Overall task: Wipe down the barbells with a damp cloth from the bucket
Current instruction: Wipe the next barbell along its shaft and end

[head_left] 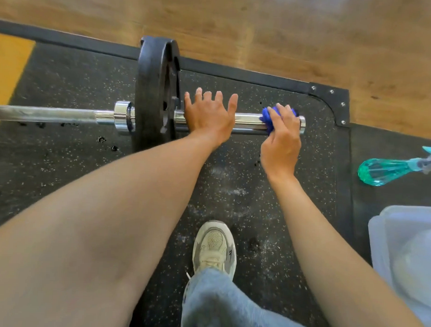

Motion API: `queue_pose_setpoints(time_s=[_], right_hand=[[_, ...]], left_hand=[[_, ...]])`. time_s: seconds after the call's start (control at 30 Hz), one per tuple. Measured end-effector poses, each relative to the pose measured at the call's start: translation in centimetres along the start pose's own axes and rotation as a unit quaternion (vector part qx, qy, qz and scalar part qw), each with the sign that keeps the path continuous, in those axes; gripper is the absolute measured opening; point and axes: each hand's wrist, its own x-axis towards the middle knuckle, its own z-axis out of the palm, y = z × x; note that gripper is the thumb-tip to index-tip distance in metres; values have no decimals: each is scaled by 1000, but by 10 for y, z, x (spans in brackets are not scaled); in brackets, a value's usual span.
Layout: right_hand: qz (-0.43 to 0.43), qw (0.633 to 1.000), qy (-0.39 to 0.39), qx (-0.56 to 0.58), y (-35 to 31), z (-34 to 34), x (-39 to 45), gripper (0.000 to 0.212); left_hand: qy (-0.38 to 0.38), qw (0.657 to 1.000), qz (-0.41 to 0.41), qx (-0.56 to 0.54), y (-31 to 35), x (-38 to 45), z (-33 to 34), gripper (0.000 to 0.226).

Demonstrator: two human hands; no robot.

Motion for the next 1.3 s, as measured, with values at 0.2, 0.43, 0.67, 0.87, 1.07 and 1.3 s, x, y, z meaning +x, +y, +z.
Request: queue_pose_setpoints(time_s=[0.2,0.43,0.67,0.87,1.07,1.3], right_hand=[[9,1000,-2,3,15,18,57,45],[-84,995,-53,1,10,42,107,52],[-7,999,26,35,1,72,150,48],[-101,993,41,42,5,102,167,62],[-150,986,54,59,-17,130,173,55],[2,976,156,149,-10,145,181,48]], left_hand=[[-38,999,-2,6,2,62,-18,78],[-76,997,-5,-1,3,128,-37,78],[-104,994,-15,2,3,180,-51,81],[-110,994,-23,-12,0,212,-61,78],[-119,992,-24,-21,1,230,-68,81],[-143,988,-34,-40,-1,242,-68,83]])
